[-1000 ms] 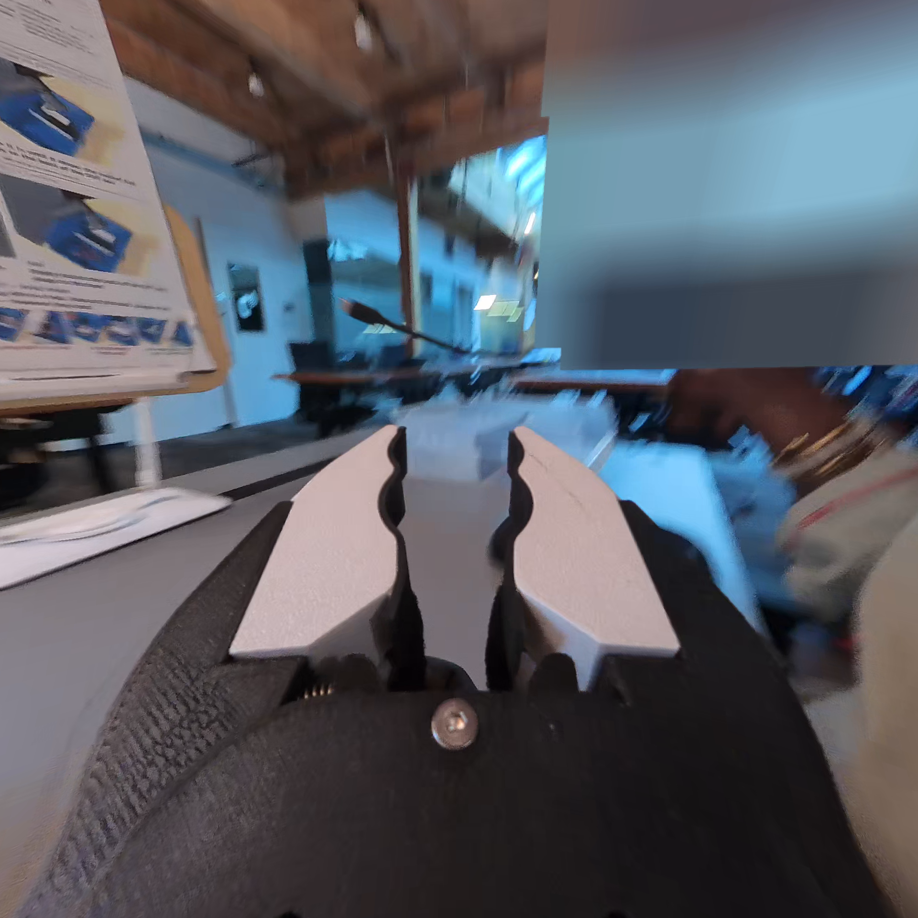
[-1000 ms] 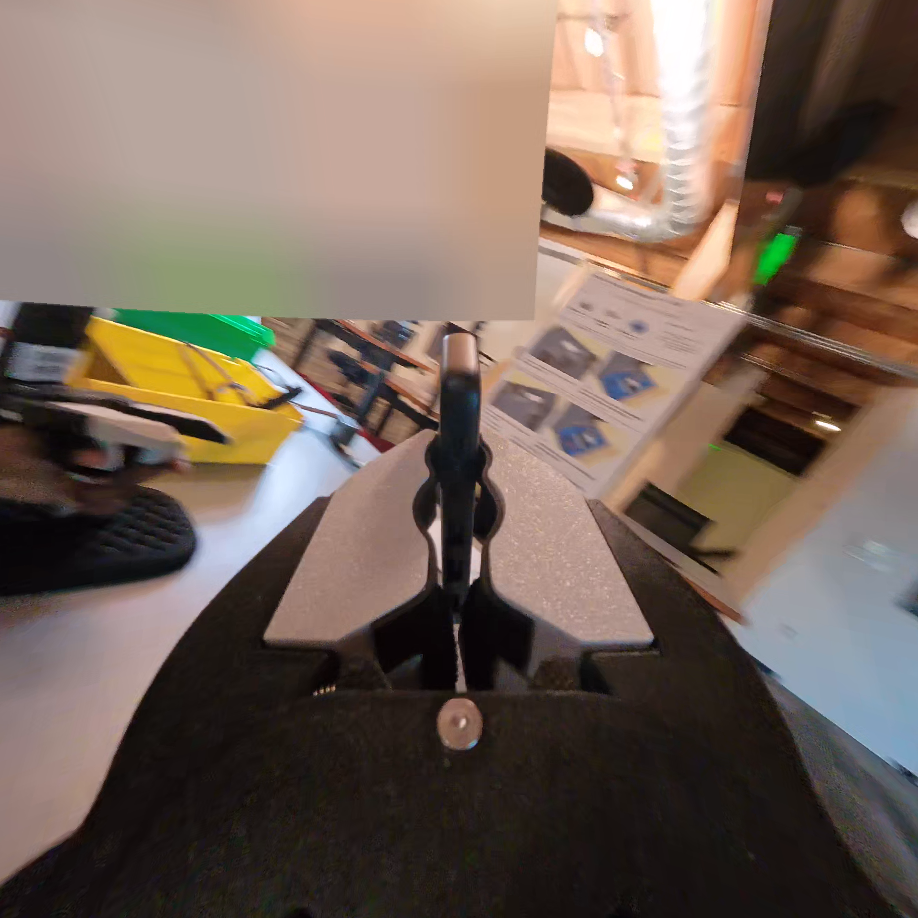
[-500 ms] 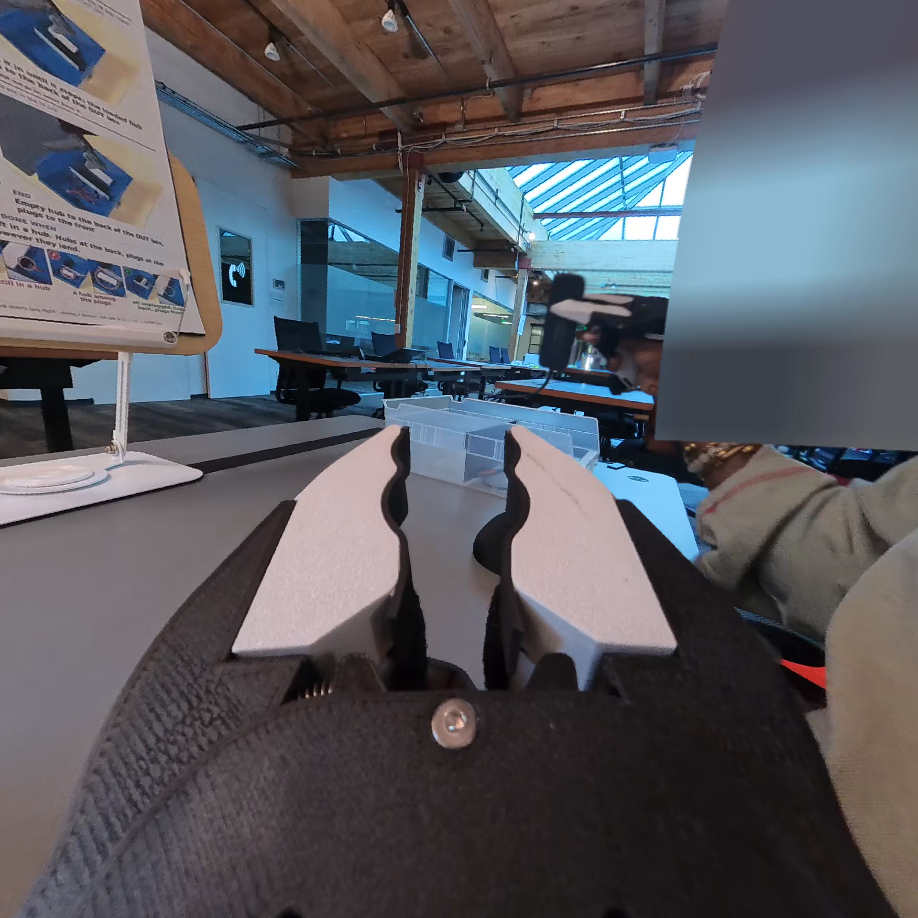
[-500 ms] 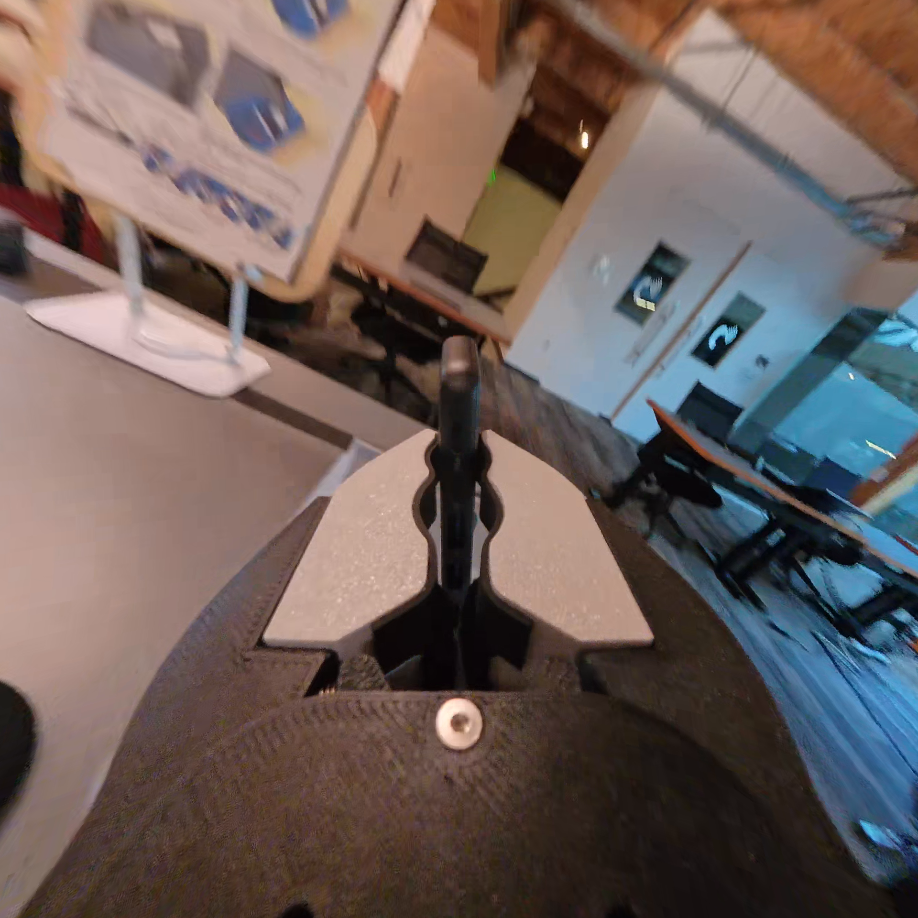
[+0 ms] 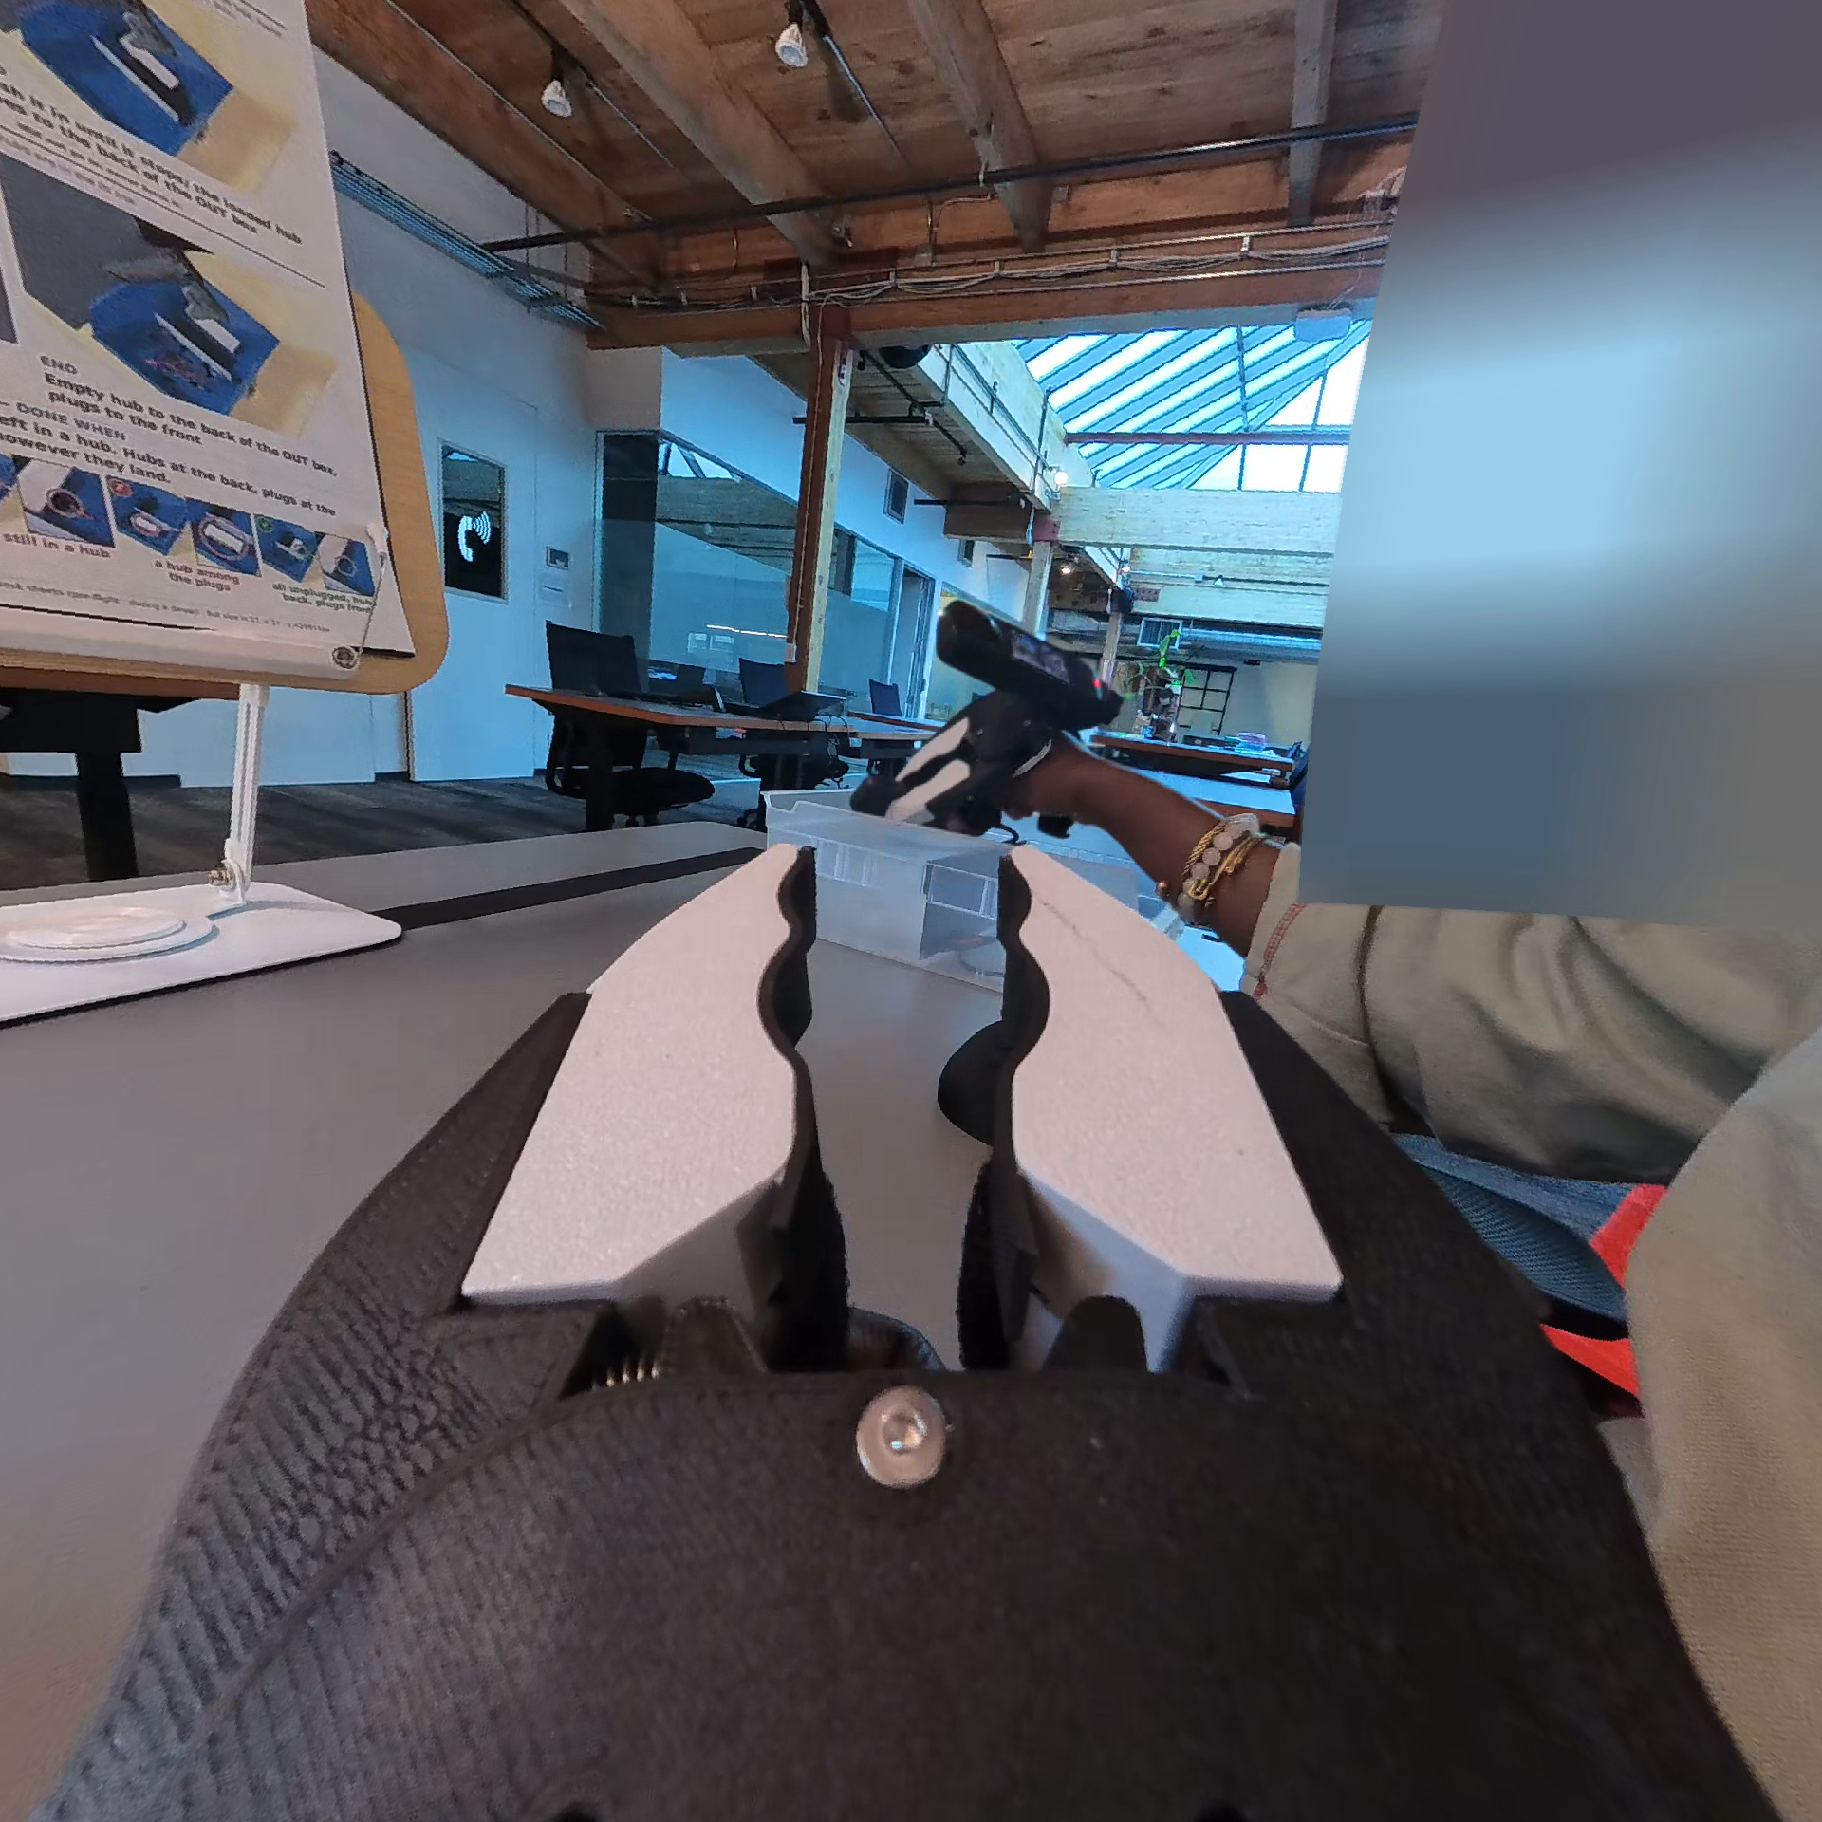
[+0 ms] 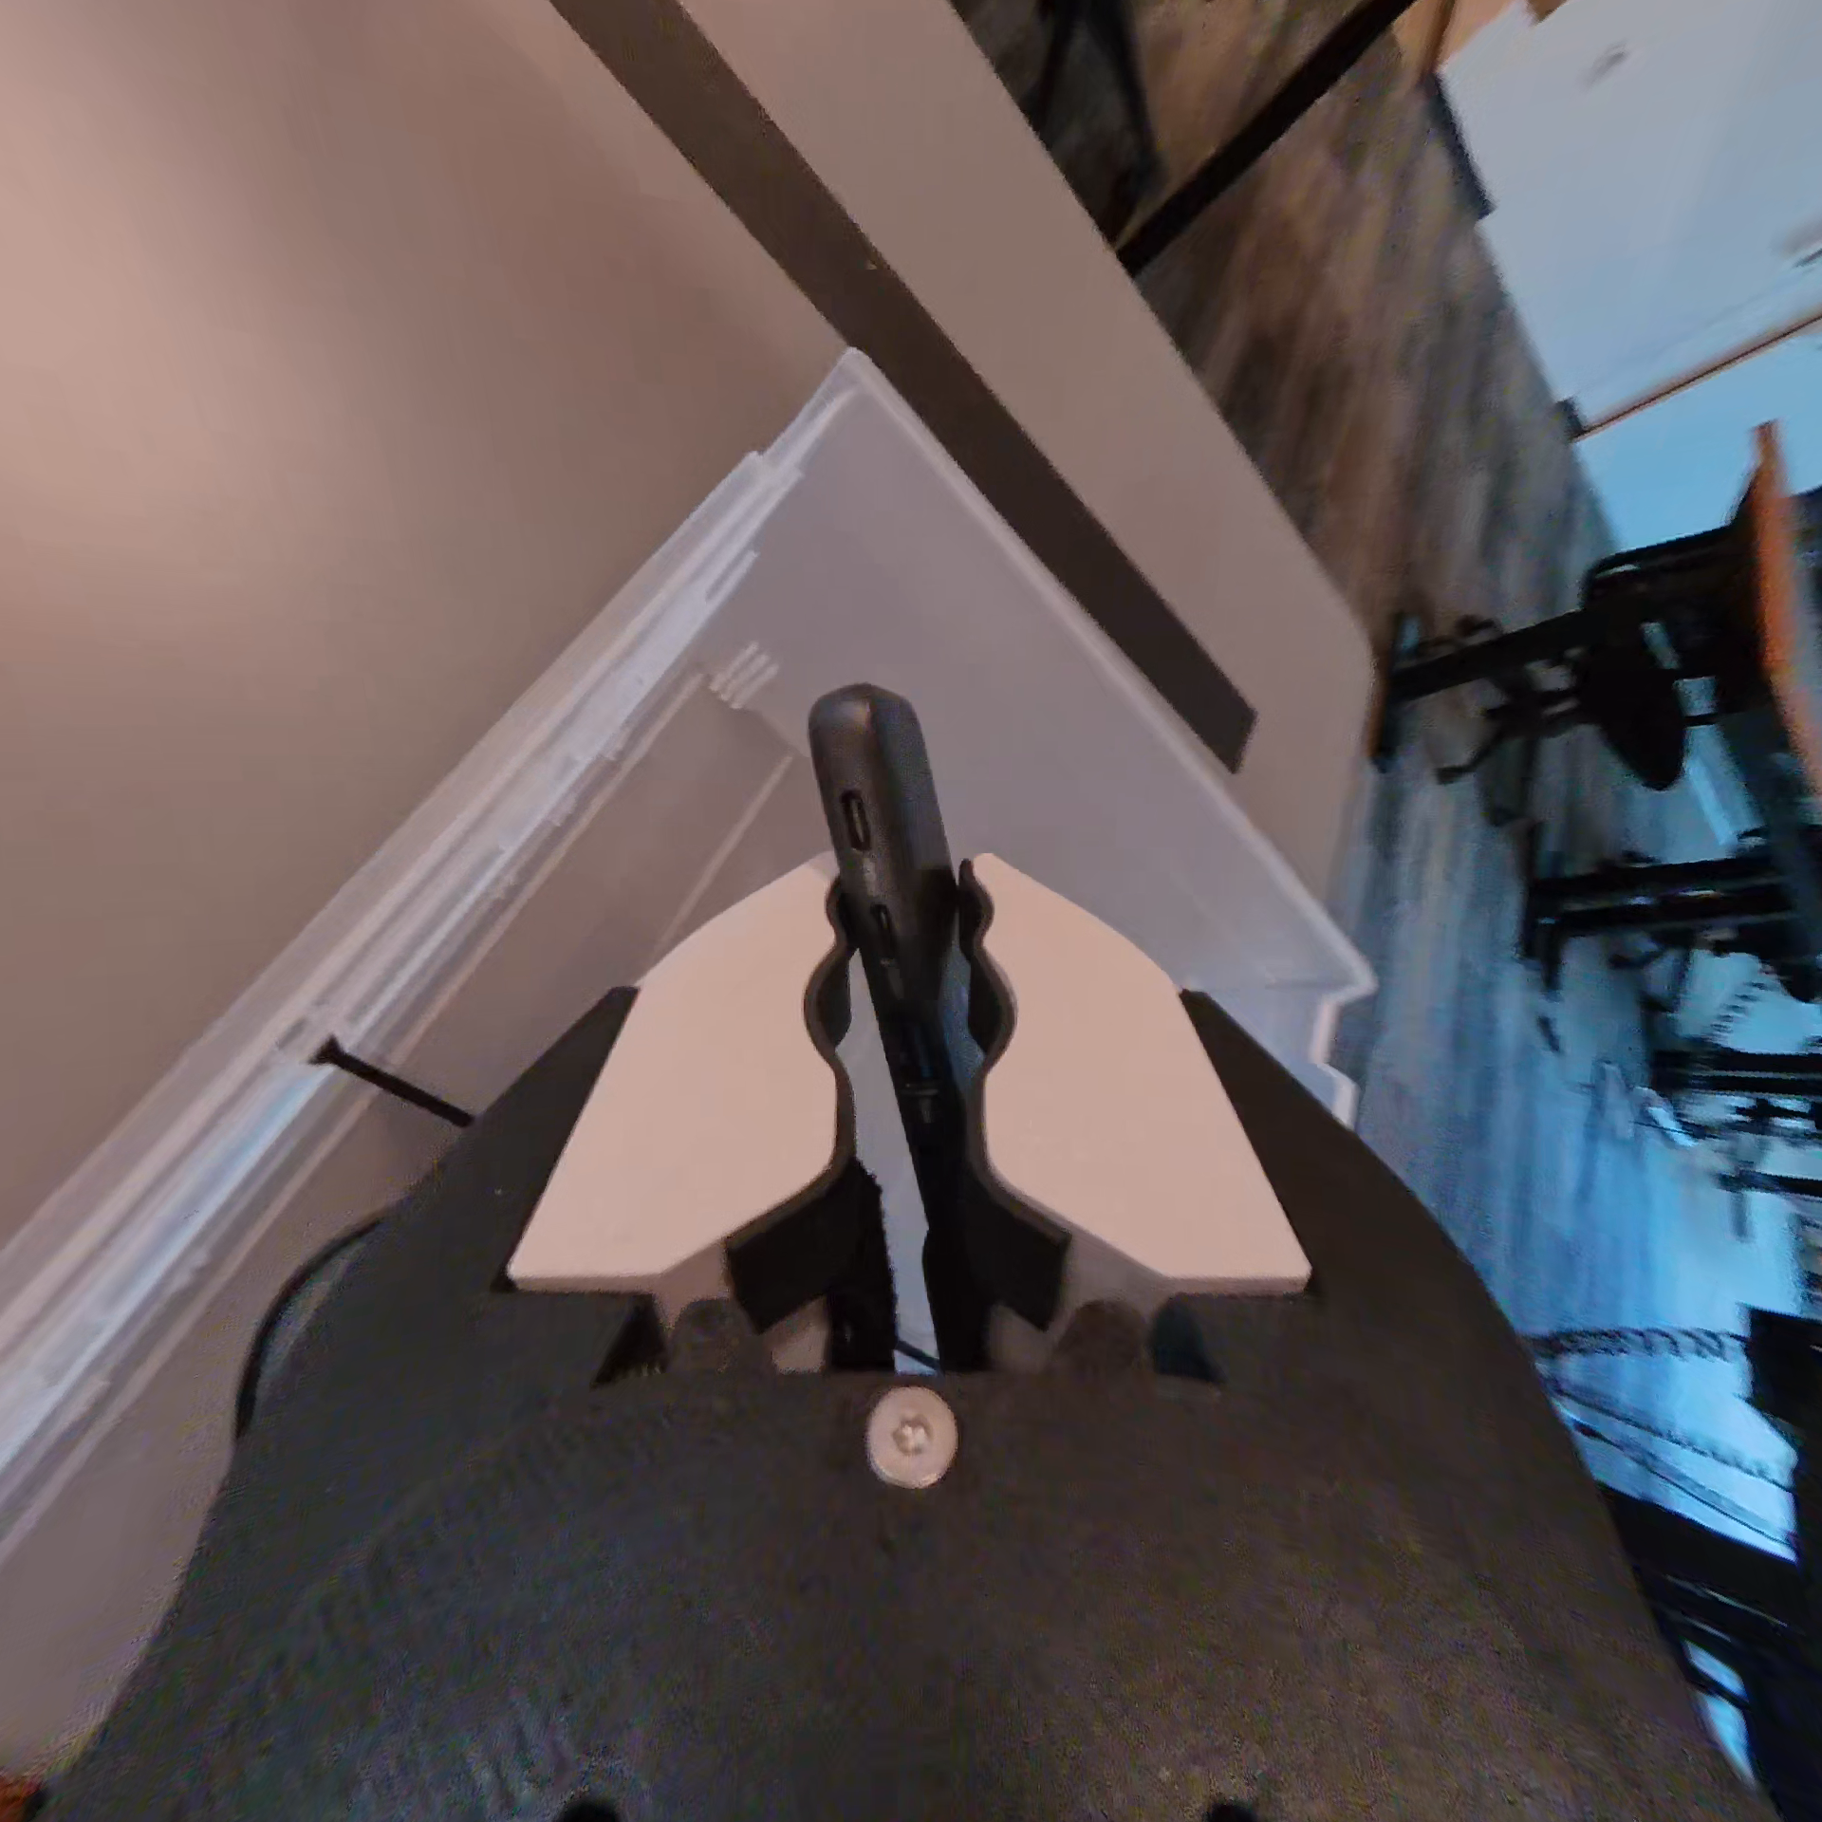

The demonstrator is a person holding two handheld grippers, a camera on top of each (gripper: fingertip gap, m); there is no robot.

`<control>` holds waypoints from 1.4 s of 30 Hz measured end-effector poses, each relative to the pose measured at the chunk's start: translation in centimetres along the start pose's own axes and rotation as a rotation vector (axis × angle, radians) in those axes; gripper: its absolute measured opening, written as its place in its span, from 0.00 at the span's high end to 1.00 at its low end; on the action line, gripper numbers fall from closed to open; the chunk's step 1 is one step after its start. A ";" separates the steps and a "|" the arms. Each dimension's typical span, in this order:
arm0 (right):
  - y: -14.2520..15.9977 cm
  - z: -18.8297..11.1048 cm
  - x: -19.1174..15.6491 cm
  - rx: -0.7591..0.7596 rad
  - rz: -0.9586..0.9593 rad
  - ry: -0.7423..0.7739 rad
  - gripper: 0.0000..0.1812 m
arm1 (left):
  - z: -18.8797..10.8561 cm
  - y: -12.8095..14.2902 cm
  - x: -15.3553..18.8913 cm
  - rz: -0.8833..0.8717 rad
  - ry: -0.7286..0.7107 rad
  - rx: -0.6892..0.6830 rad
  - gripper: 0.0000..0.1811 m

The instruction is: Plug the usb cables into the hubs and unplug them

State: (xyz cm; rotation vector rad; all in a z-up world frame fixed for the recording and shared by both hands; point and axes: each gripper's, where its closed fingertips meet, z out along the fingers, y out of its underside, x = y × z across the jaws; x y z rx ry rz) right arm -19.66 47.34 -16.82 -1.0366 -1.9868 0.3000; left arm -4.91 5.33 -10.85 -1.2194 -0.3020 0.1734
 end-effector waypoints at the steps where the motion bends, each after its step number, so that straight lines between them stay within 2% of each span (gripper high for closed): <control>1: -0.1 0.3 -0.6 0.009 0.019 -0.036 0.89 | -0.1 0.0 0.0 0.000 0.000 0.000 0.81; 4: -0.8 0.4 -2.9 0.070 0.094 -0.215 0.81 | -0.3 -0.1 0.2 0.004 0.000 0.000 0.81; 5: -1.6 0.0 -3.3 0.134 0.137 -0.270 0.77 | -0.3 -0.2 0.3 0.004 0.000 0.001 0.81; 6: -2.5 -0.6 -3.2 0.210 0.194 -0.299 0.78 | -0.4 -0.3 0.3 0.006 0.000 0.000 0.81; 7: -3.3 -1.3 -2.6 0.282 0.258 -0.306 0.76 | -0.4 -0.2 0.4 0.006 0.000 0.000 0.81; 10: -4.2 -3.9 -0.1 0.429 0.422 -0.282 0.79 | -0.4 -0.2 0.4 0.006 0.001 -0.001 0.81; 13: -3.8 -6.5 1.8 0.469 0.450 -0.198 0.81 | -0.4 -0.2 0.4 0.008 0.002 -0.003 0.81; 16: -4.7 -10.5 1.6 0.545 0.439 -0.157 0.81 | -0.4 -0.1 0.4 0.011 0.003 -0.007 0.81; 20: -8.6 -17.9 -2.6 0.769 0.370 -0.197 0.81 | -0.3 0.0 0.5 0.013 0.003 -0.010 0.81; 23: -11.7 -23.0 -8.5 0.974 0.266 -0.274 0.80 | -0.4 0.0 0.5 0.017 0.004 -0.012 0.81; 25: -13.0 -24.9 -13.3 1.094 0.193 -0.358 0.79 | -0.4 0.1 0.6 0.019 0.004 -0.012 0.81; 26: -13.3 -25.0 -15.7 1.120 0.168 -0.406 0.78 | -0.4 0.1 0.6 0.020 0.004 -0.011 0.81; 28: -13.2 -23.4 -20.1 1.112 0.136 -0.484 0.77 | -0.4 0.0 0.6 0.022 0.003 -0.009 0.81; 30: -12.2 -20.1 -23.8 1.040 0.118 -0.539 0.76 | -0.4 0.0 0.7 0.023 0.005 -0.011 0.81; 32: -11.1 -16.8 -26.0 0.946 0.151 -0.552 0.78 | -0.5 -0.1 0.7 0.024 0.007 -0.023 0.81; 34: -11.3 -16.3 -26.2 0.915 0.136 -0.524 0.78 | -0.9 -1.0 0.7 0.040 -0.001 -0.045 0.80; 37: -11.4 -16.4 -26.1 0.937 0.140 -0.524 0.78 | -2.6 -5.8 -0.3 0.068 -0.075 0.010 0.74; 40: -11.4 -16.6 -25.6 0.959 0.161 -0.509 0.78 | -6.5 -11.2 -4.7 0.081 -0.285 0.022 0.69; 42: -11.4 -16.6 -25.4 0.967 0.172 -0.502 0.79 | -9.5 -12.8 -9.0 0.062 -0.433 -0.077 0.66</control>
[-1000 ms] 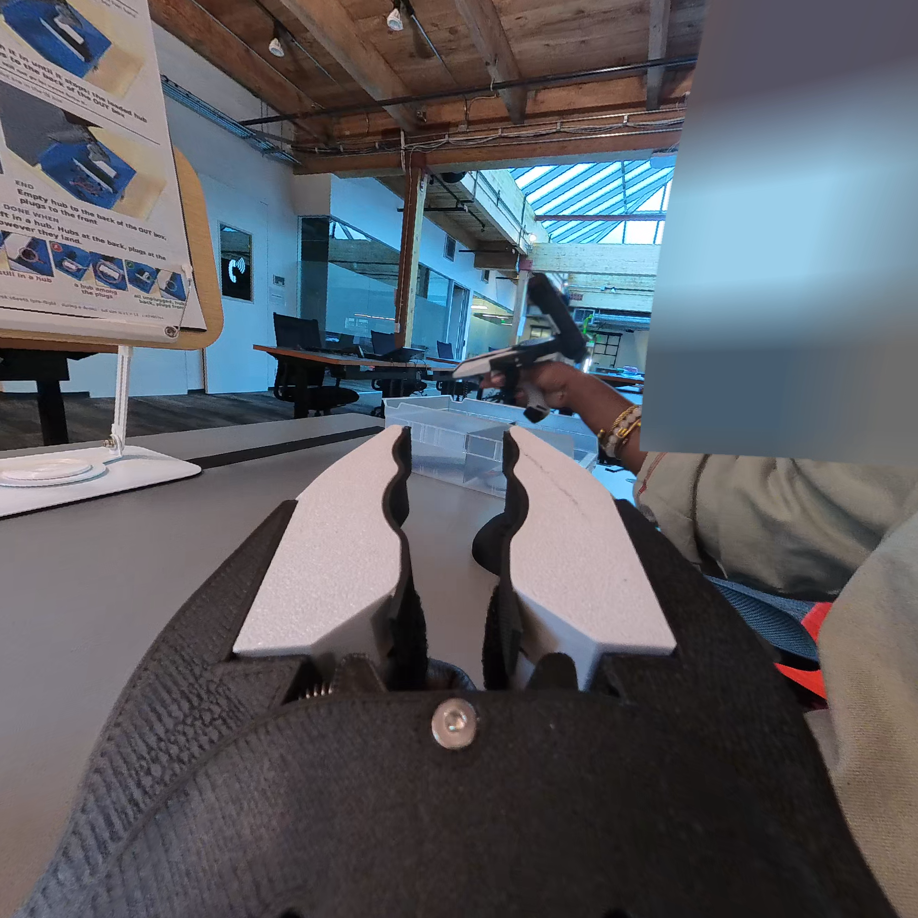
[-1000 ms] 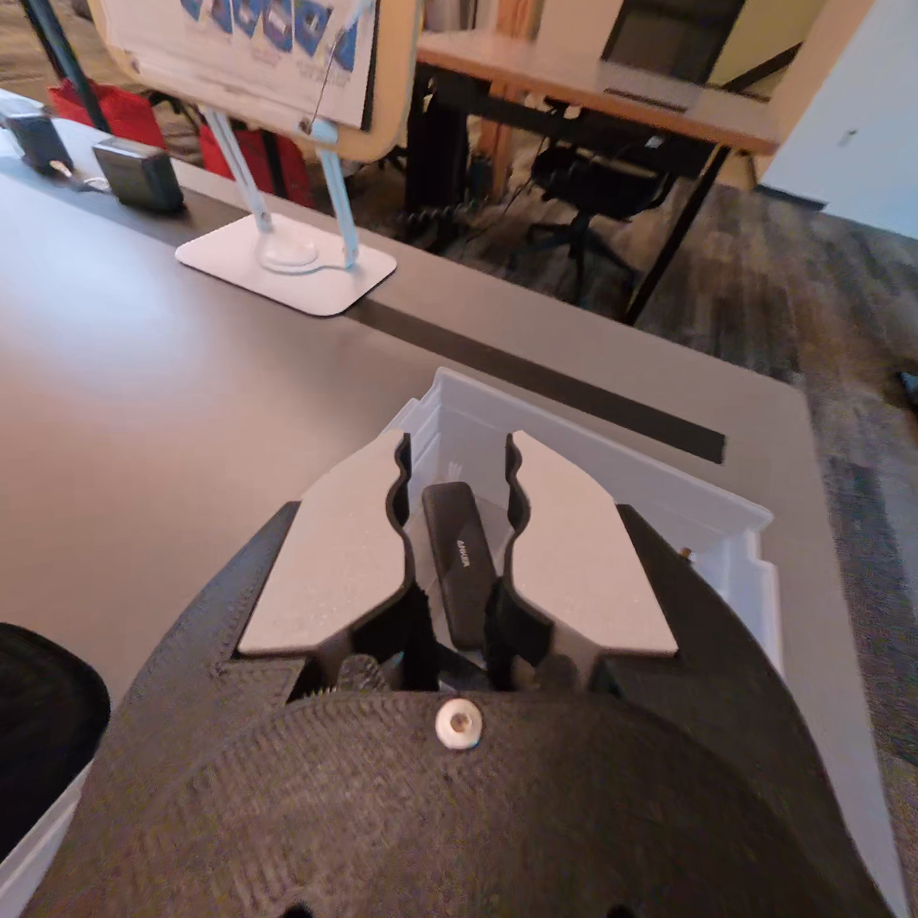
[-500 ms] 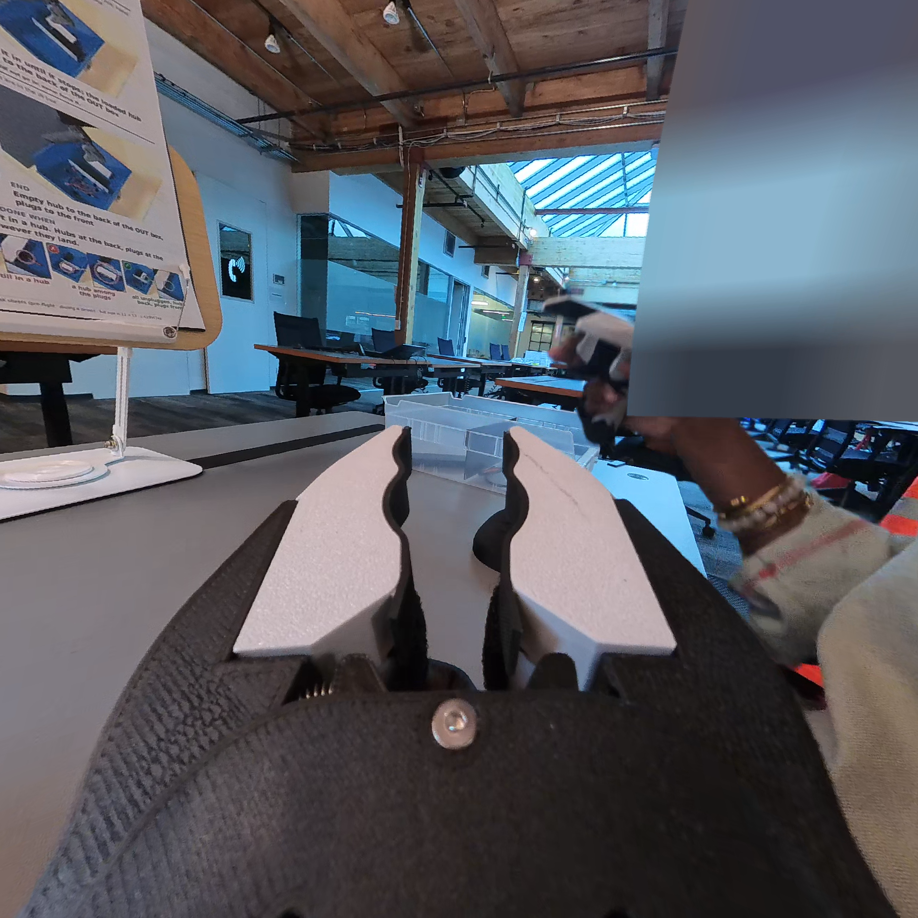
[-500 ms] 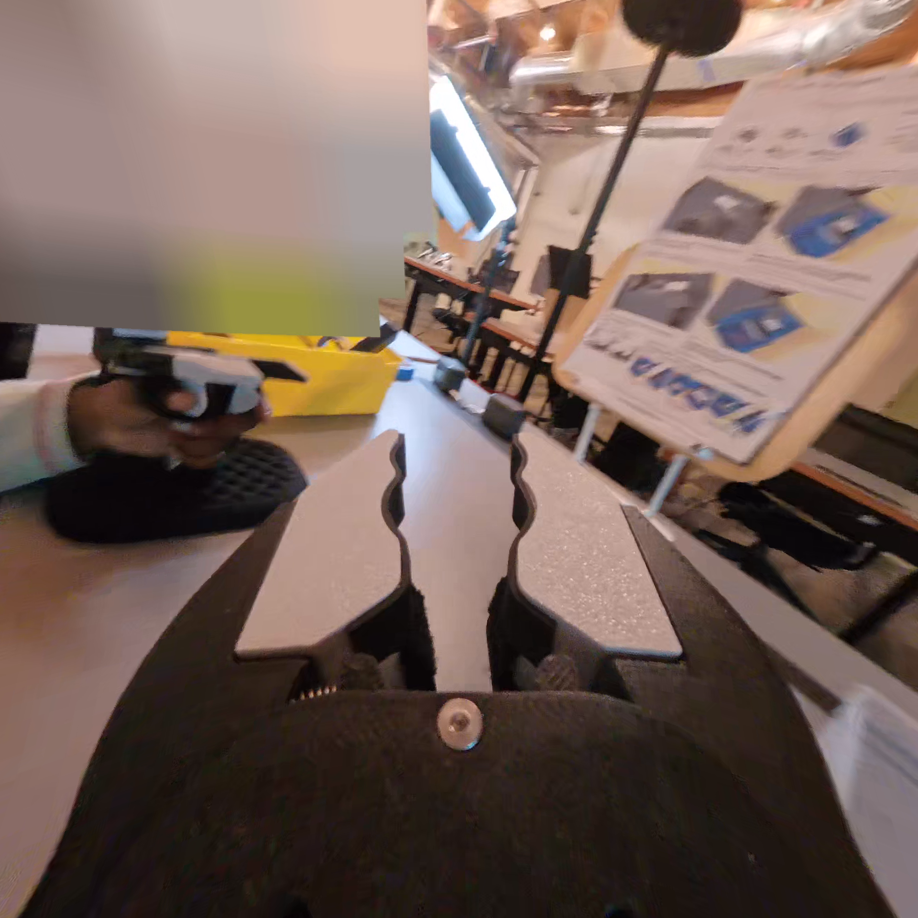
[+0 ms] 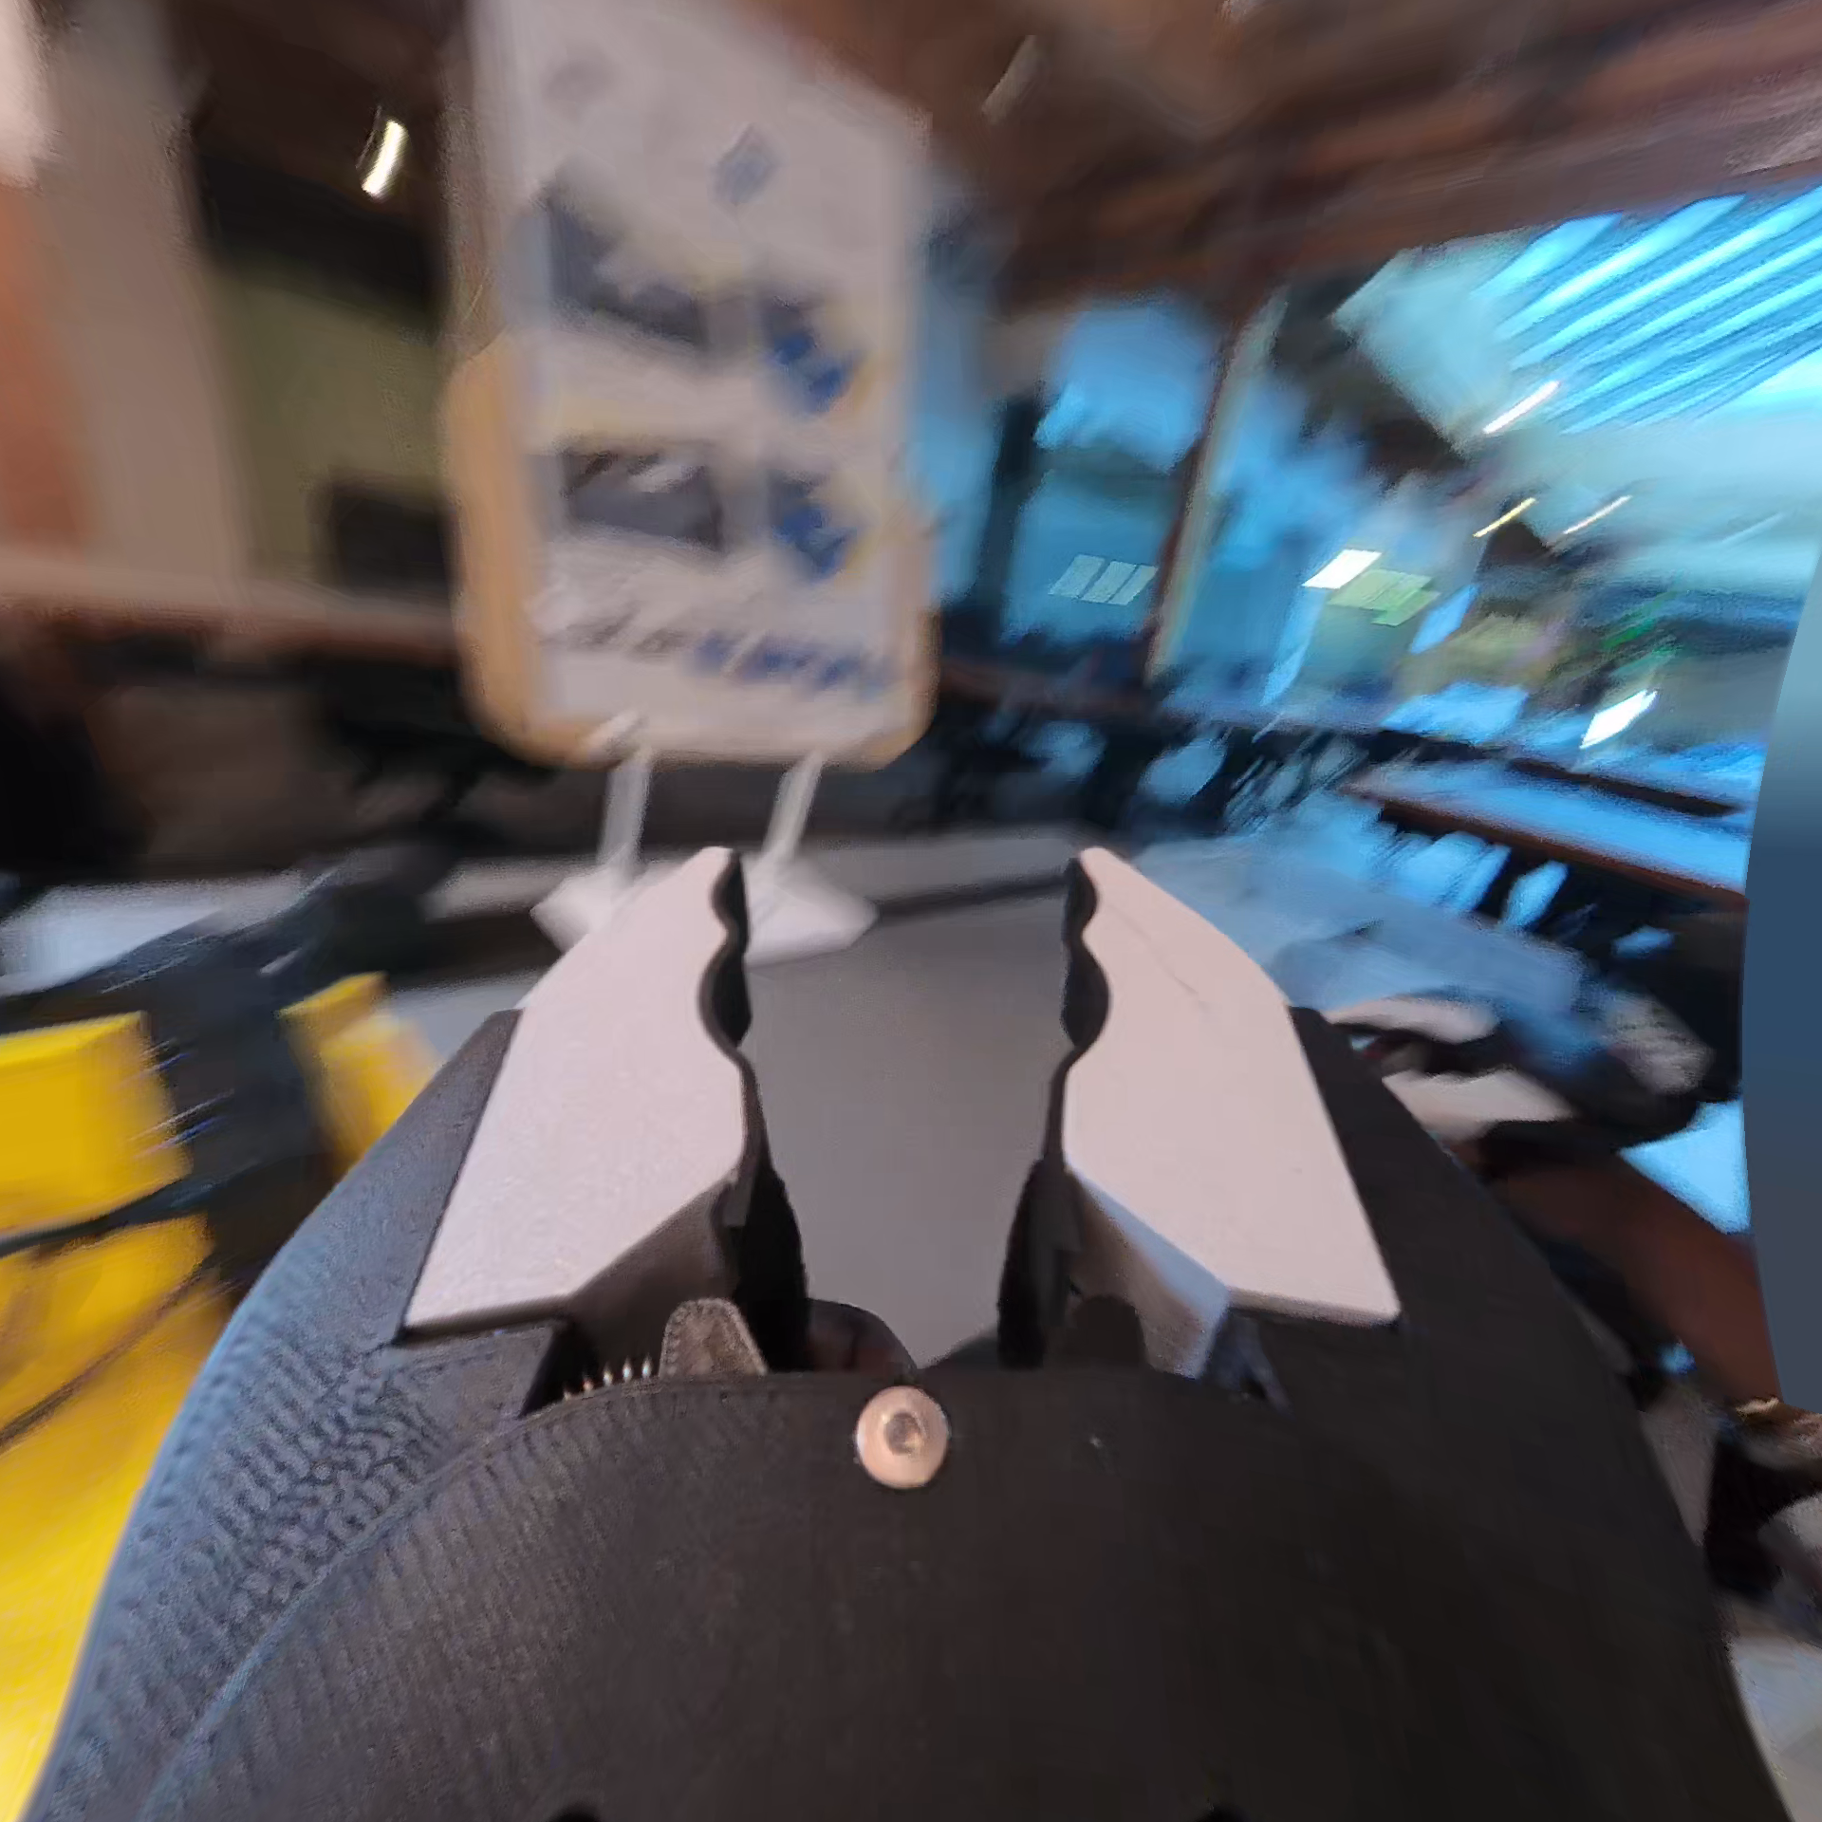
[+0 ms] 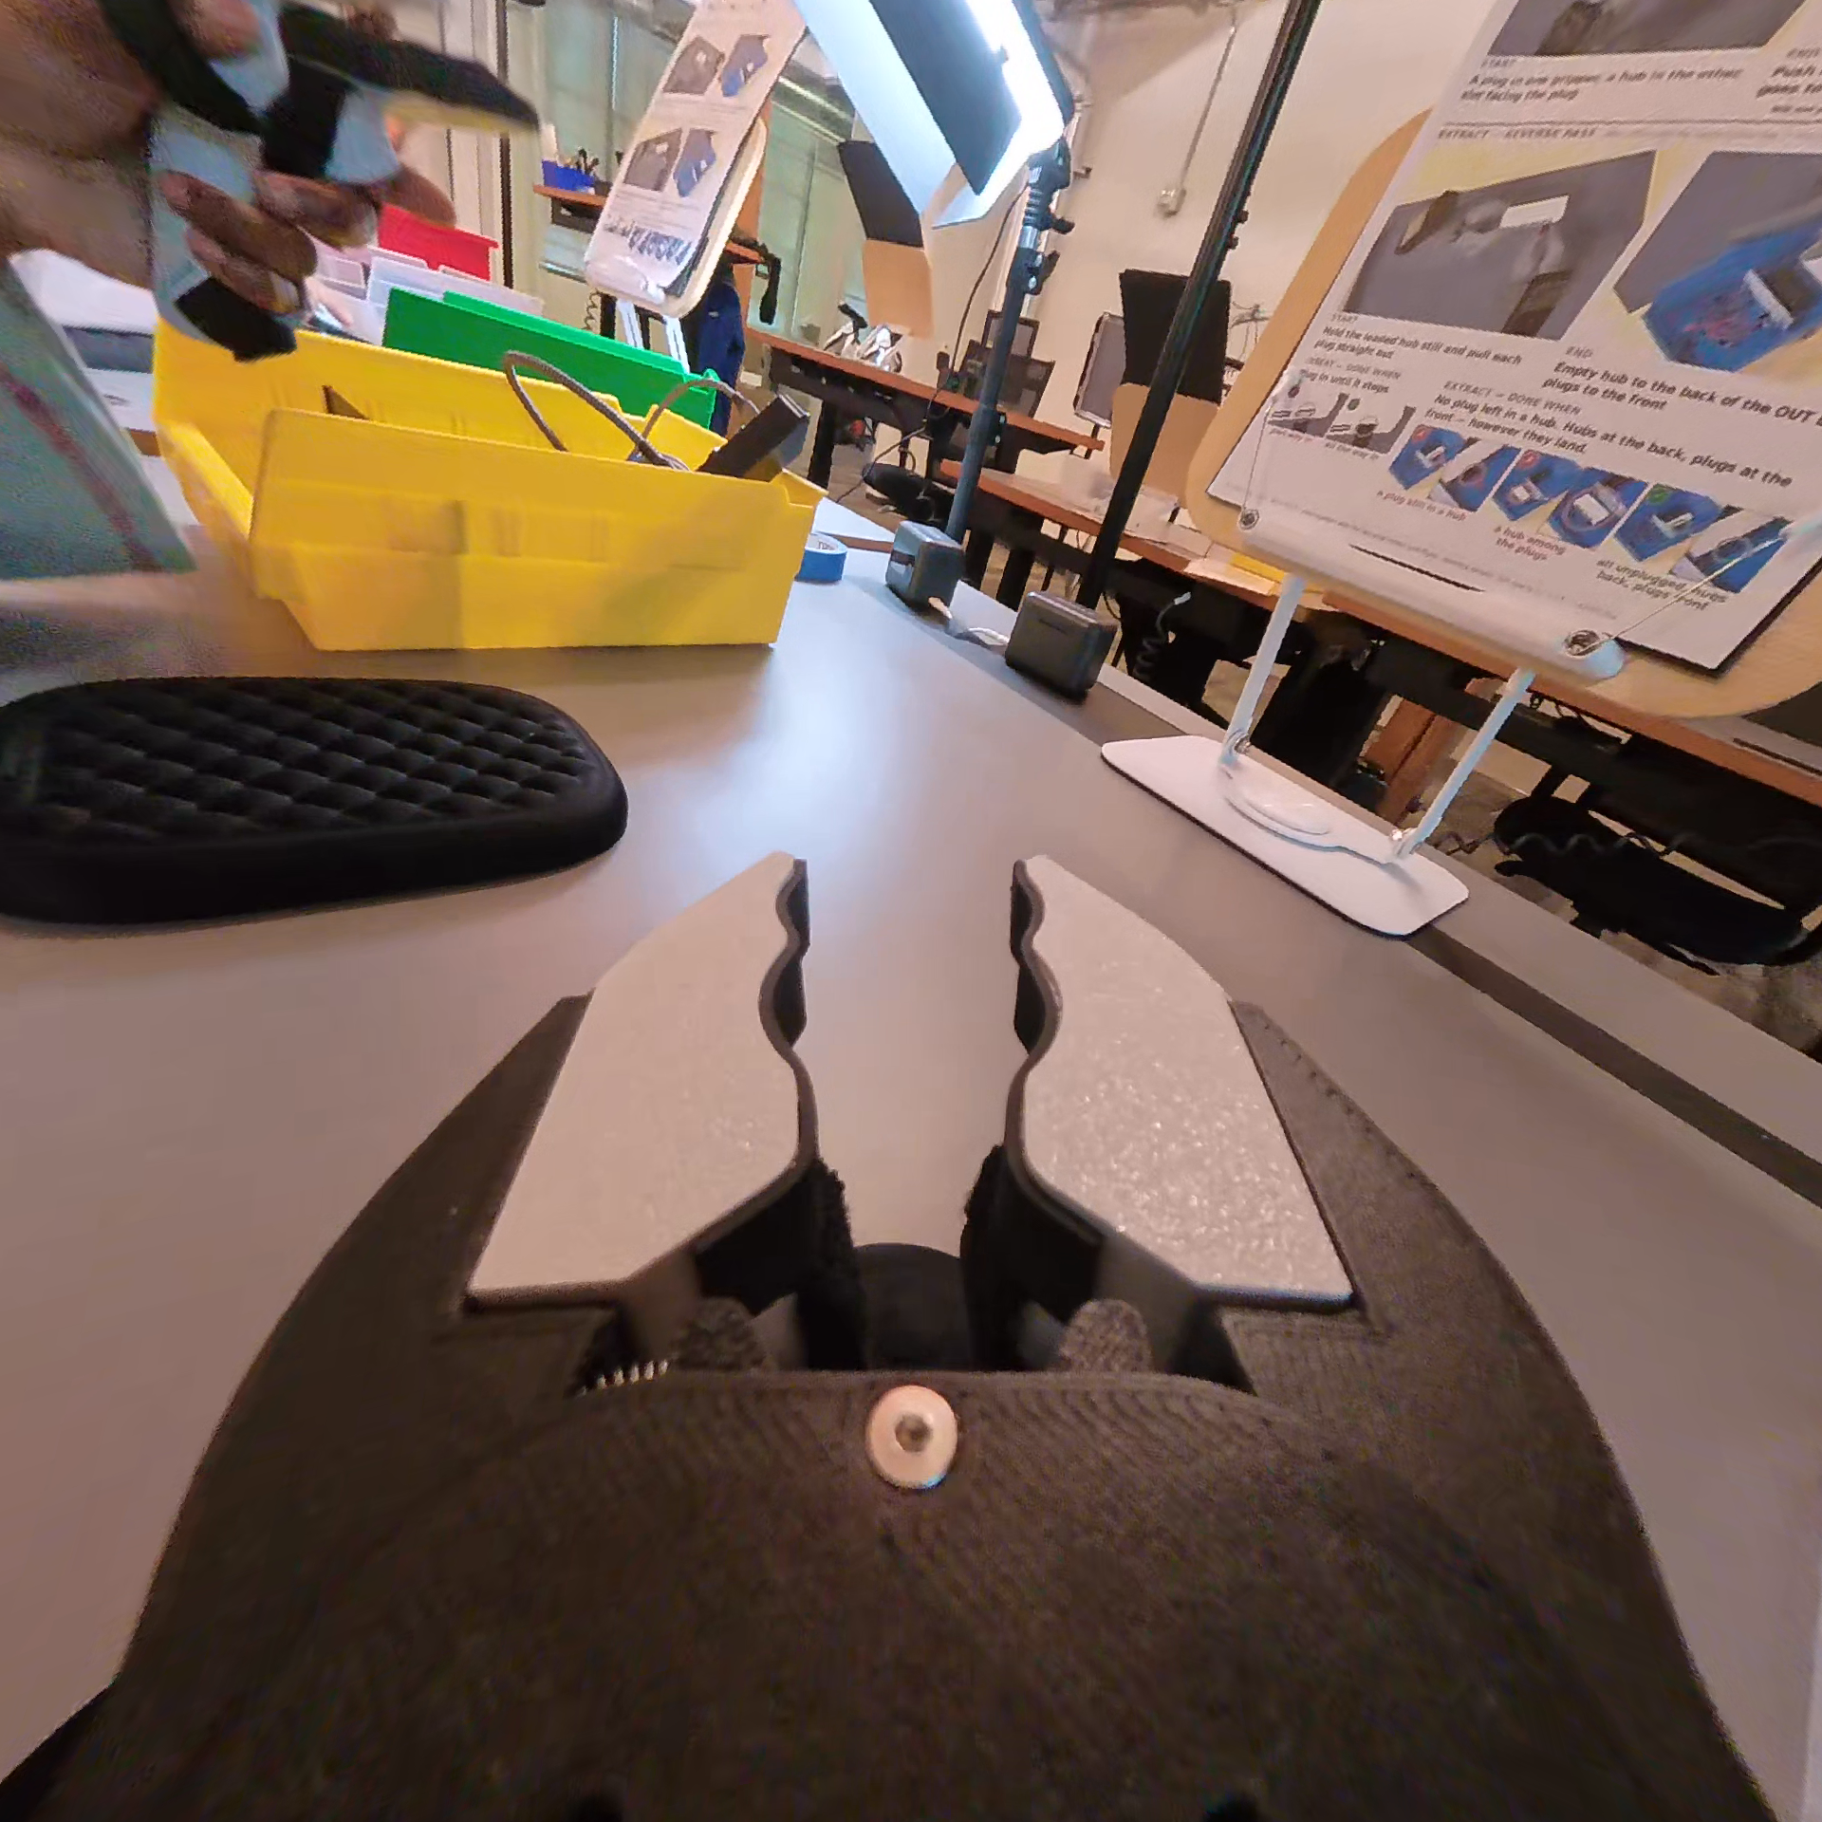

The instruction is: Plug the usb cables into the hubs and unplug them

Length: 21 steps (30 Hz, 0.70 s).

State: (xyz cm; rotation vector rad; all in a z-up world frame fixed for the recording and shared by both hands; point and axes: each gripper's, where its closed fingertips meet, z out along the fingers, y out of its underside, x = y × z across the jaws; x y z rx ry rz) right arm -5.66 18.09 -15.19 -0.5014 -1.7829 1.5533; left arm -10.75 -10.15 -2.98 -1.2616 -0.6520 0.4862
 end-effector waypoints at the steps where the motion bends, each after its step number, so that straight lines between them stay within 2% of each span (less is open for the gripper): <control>1: -0.1 -0.1 0.0 0.006 -0.001 0.001 0.79 | -0.3 0.3 -2.4 -0.031 -0.036 -0.091 0.62; 3: -0.1 -0.1 0.1 0.012 0.002 0.003 0.79 | -0.8 2.2 -6.7 -0.166 -0.074 -0.294 0.56; 4: -0.1 -0.1 0.1 0.013 0.006 0.004 0.79 | -0.8 3.2 -8.2 -0.245 -0.069 -0.363 0.56; 7: -0.2 -0.2 0.2 0.017 0.010 0.008 0.79 | -0.3 5.3 -12.2 -0.446 -0.113 -0.414 0.60; 10: -0.2 -0.2 0.2 0.018 0.009 0.010 0.79 | 0.1 7.7 -15.2 -0.452 -0.195 -0.507 0.59; 14: -0.1 -0.1 0.2 0.011 0.006 0.008 0.79 | 0.9 8.9 -15.5 -0.446 -0.189 -0.570 0.61; 18: -0.1 -0.2 0.3 0.015 0.007 0.012 0.79 | -0.1 9.6 -14.5 -0.295 -0.217 -0.653 0.61; 21: -0.1 -0.1 0.3 0.014 0.012 0.011 0.80 | -0.8 10.7 -15.1 -0.299 -0.263 -0.694 0.59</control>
